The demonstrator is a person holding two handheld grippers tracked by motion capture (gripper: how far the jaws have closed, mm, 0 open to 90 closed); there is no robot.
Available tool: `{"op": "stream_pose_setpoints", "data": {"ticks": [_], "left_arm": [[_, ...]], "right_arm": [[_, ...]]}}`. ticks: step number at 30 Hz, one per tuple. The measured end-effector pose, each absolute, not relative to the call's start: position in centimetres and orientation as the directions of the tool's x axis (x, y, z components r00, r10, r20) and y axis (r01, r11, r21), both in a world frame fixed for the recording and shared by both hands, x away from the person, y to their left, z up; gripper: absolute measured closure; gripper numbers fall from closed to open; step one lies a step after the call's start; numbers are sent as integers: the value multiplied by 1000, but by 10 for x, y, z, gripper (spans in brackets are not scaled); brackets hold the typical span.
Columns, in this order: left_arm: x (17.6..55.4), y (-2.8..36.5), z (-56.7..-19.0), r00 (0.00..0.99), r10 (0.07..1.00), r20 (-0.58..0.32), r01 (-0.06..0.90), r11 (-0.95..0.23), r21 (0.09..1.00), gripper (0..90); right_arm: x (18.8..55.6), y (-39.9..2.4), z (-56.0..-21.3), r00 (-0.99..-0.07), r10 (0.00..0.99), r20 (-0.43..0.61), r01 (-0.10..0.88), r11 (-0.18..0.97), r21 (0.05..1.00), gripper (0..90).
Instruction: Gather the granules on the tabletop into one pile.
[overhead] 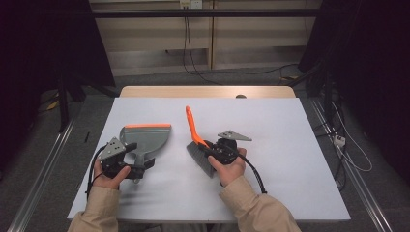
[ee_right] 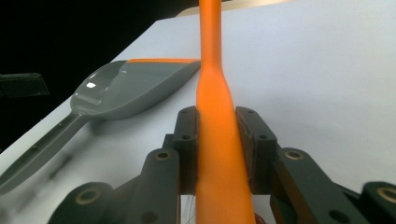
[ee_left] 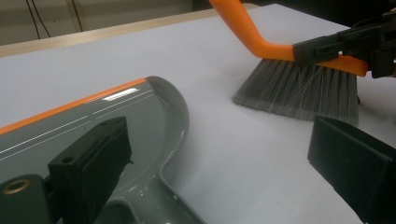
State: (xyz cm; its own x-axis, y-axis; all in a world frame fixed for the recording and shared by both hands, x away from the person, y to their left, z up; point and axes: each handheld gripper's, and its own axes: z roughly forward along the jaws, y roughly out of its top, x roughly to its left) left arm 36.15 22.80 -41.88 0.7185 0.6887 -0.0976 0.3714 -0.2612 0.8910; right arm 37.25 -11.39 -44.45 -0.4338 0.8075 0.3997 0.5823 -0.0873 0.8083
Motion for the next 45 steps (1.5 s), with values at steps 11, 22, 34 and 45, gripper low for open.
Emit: {"op": "stream_pose_setpoints", "data": {"ticks": [11,22,34,45], "left_arm": [[359,229,-417,695,713,-93,410,-286,866,58],[360,226,-420,665,739,-112,470,-298,831,58],[360,227,-422,626,772,-114,515,-299,803,58],[360,230,-426,604,788,-119,552,-306,776,68]], "right_arm": [[364,-134,-445,-398,826,400,585,-107,804,713],[360,-146,-443,-373,837,401,589,-120,799,713],[369,-147,-424,-422,783,457,563,-169,809,713],[382,-171,-415,-438,807,397,531,-125,838,712]]}}
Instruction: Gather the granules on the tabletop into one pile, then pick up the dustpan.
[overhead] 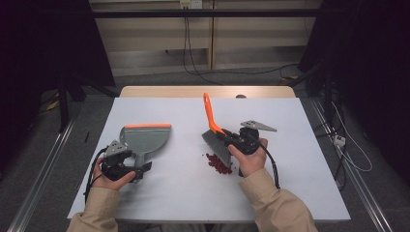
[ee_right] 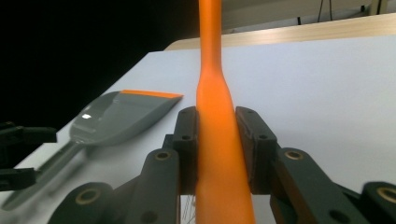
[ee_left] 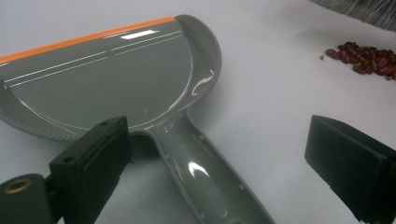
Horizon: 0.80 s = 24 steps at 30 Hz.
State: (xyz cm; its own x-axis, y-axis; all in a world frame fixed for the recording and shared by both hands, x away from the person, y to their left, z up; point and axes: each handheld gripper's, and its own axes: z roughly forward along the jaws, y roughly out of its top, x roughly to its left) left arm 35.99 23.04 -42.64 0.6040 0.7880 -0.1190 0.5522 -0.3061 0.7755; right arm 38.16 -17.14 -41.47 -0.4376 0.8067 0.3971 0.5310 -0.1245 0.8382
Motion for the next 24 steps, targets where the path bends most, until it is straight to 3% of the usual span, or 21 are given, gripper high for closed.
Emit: {"op": "stream_pose_setpoints", "data": {"ticks": [15,24], "left_arm": [[358,241,-433,547,833,-83,599,-319,735,103],[361,253,-433,513,852,-106,637,-295,712,152]], "right_arm": [[378,-199,-422,-420,831,364,516,-111,849,712],[377,-201,-422,-432,832,347,506,-94,857,712]]}}
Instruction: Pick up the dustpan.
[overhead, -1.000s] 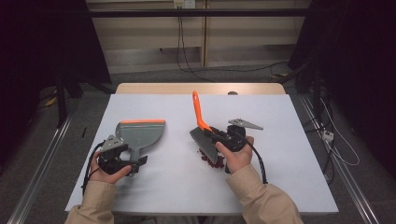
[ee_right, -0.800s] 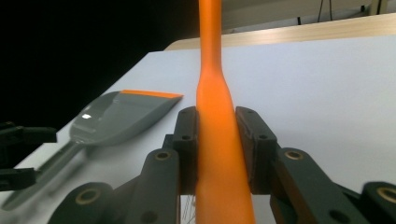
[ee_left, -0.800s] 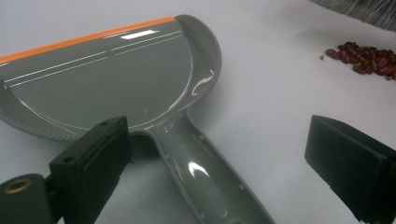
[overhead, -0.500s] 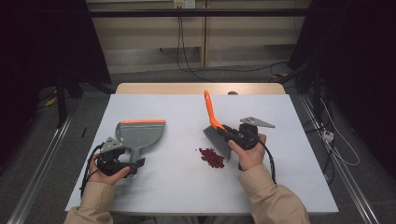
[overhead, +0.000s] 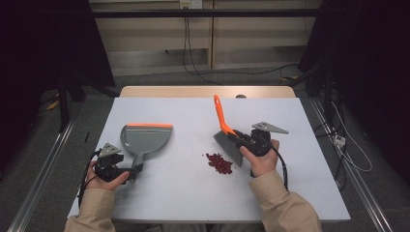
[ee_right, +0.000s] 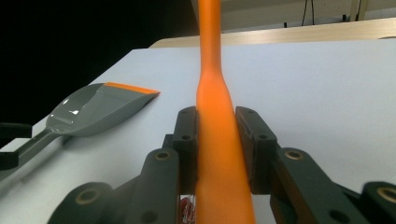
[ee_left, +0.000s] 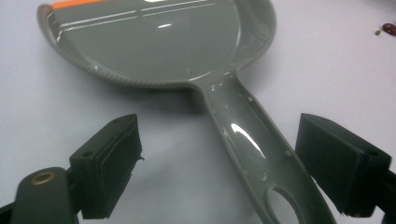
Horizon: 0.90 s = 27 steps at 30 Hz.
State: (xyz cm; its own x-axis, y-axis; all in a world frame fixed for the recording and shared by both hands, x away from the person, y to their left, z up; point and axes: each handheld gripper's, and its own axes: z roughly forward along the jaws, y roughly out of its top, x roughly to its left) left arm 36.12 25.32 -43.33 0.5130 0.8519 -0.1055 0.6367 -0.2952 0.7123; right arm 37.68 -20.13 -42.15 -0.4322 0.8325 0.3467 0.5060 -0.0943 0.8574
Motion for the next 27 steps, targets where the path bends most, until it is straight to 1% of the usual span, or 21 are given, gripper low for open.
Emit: {"op": "stream_pose_setpoints", "data": {"ticks": [5,9,10,12,16,19,21,22,27], "left_arm": [[366,265,-432,486,865,-125,657,-267,706,238],[371,272,-430,477,871,-119,654,-262,709,382],[373,273,-430,477,871,-118,655,-262,709,397],[375,272,-430,502,856,-118,647,-281,709,468],[378,262,-428,545,831,-109,635,-325,701,471],[383,257,-430,559,823,-100,642,-353,681,471],[386,256,-432,551,826,-121,659,-342,670,471],[387,255,-433,555,824,-114,657,-351,667,475],[392,254,-434,557,824,-102,661,-365,656,550]], "right_arm": [[376,-203,-422,-438,832,341,505,-86,859,712],[376,-206,-421,-434,834,341,502,-90,860,712],[375,-206,-421,-434,834,340,500,-91,861,712],[375,-207,-420,-437,835,334,497,-85,863,712],[374,-207,-420,-441,836,325,493,-76,867,712],[375,-207,-420,-444,835,326,496,-75,865,712],[375,-207,-420,-449,835,319,492,-68,868,713],[375,-207,-420,-449,835,318,492,-66,868,712],[375,-207,-420,-448,837,314,492,-63,868,712]]}}
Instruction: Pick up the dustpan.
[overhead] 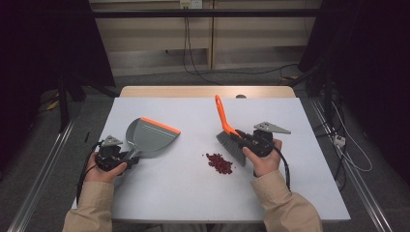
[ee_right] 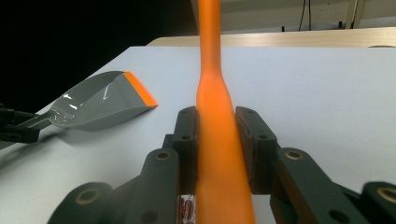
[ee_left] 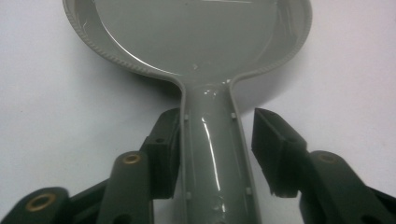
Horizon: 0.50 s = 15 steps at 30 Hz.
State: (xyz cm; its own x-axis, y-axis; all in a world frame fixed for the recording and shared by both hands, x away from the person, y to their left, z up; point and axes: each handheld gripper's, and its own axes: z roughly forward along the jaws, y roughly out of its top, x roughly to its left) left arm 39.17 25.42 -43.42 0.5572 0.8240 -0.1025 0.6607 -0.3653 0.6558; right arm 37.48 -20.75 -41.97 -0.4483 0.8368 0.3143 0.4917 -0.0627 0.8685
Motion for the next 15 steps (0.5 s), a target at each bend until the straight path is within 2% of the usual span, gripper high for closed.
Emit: {"op": "stream_pose_setpoints", "data": {"ticks": [5,15], "left_arm": [[396,253,-435,561,823,-92,663,-381,644,594],[406,245,-435,570,819,-63,671,-419,612,596]], "right_arm": [[374,-207,-419,-452,837,308,490,-55,870,712],[374,-206,-420,-457,836,302,492,-45,870,712]]}}
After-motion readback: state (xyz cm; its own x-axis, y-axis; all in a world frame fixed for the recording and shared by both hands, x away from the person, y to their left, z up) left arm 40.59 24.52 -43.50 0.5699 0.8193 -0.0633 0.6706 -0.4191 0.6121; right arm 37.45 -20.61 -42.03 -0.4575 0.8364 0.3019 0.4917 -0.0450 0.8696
